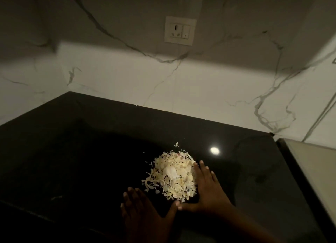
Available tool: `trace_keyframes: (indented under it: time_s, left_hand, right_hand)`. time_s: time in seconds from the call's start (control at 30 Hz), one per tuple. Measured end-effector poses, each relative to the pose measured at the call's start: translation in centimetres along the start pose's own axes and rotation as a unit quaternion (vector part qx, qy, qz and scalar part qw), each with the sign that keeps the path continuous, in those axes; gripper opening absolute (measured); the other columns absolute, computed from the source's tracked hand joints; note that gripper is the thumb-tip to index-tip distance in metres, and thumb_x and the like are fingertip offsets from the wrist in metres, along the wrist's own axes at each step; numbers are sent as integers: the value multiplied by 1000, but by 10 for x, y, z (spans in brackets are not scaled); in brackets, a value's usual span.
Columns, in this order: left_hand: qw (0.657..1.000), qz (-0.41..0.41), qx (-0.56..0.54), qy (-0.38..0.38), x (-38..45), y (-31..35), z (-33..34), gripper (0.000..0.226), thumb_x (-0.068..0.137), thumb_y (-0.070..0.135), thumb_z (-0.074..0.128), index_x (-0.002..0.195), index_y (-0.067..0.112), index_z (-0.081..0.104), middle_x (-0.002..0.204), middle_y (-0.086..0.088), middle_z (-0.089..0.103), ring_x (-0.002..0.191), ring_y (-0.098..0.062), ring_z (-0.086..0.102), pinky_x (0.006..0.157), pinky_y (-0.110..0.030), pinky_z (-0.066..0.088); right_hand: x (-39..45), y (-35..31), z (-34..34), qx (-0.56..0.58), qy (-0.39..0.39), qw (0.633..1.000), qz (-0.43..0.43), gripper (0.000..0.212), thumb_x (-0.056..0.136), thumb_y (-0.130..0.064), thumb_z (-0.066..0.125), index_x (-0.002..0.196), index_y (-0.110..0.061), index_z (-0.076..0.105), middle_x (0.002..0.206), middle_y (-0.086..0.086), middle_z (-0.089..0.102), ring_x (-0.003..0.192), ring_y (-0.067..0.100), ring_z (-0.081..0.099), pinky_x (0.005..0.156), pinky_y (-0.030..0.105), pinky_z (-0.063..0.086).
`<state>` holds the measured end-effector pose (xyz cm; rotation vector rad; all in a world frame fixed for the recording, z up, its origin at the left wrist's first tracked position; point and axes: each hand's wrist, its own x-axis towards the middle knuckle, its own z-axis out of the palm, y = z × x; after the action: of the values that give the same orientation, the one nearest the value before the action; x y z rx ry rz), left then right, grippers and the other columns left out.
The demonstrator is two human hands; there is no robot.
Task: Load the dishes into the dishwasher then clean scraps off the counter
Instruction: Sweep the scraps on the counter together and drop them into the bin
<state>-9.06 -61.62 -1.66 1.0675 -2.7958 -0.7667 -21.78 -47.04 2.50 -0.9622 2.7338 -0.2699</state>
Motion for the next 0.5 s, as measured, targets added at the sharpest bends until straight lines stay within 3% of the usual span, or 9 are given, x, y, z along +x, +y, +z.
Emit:
trace_keyframes:
  time_s: [0.17, 0.27, 0.33, 0.4, 0.5]
  left_hand:
    - [999, -22, 25, -26, 2, -7, 7, 131, 62, 96, 18, 127, -14, 48, 136, -34, 43, 128, -44, 33, 115, -42, 1]
    - [996, -46, 65, -46, 0, 0, -8, 138, 57, 99, 8, 129, -12, 48, 143, -29, 36, 129, -43, 37, 114, -42, 7]
    - [989, -88, 99, -65, 3, 11, -26, 163, 27, 101, -15, 148, -3, 16, 156, -21, 3, 144, -35, 14, 116, -42, 4]
    - [983, -140, 91, -74, 5, 26, -47, 166, 11, 97, -21, 150, 6, -11, 158, -12, -16, 147, -27, -7, 118, -43, -1]
    - [990, -121, 55, -48, 15, 31, -55, 132, 55, 97, 19, 150, 12, -12, 160, -6, -11, 147, -23, -7, 118, -43, -3]
  right_hand:
    - [24, -4, 1, 35, 23, 997, -70, 133, 57, -97, 40, 146, -25, -29, 152, 0, -34, 144, 21, -21, 119, 41, -5]
    - [26, 3, -11, 215, 38, 969, -118, 118, 61, -84, 62, 144, -50, -15, 159, -16, -5, 146, 9, 8, 118, 38, 21]
    - [33, 16, -26, 296, 61, 948, -100, 106, 63, -81, 63, 145, -51, 4, 156, -23, 8, 142, 4, 21, 114, 36, 31]
    - [56, 32, -43, 258, 44, 961, -88, 96, 66, -84, 52, 146, -43, 21, 156, -19, 12, 144, 9, 19, 116, 40, 27]
    - [98, 41, -61, 145, -69, 981, -104, 97, 69, -82, 44, 150, -33, 22, 160, -6, 5, 147, 17, 7, 117, 41, 16]
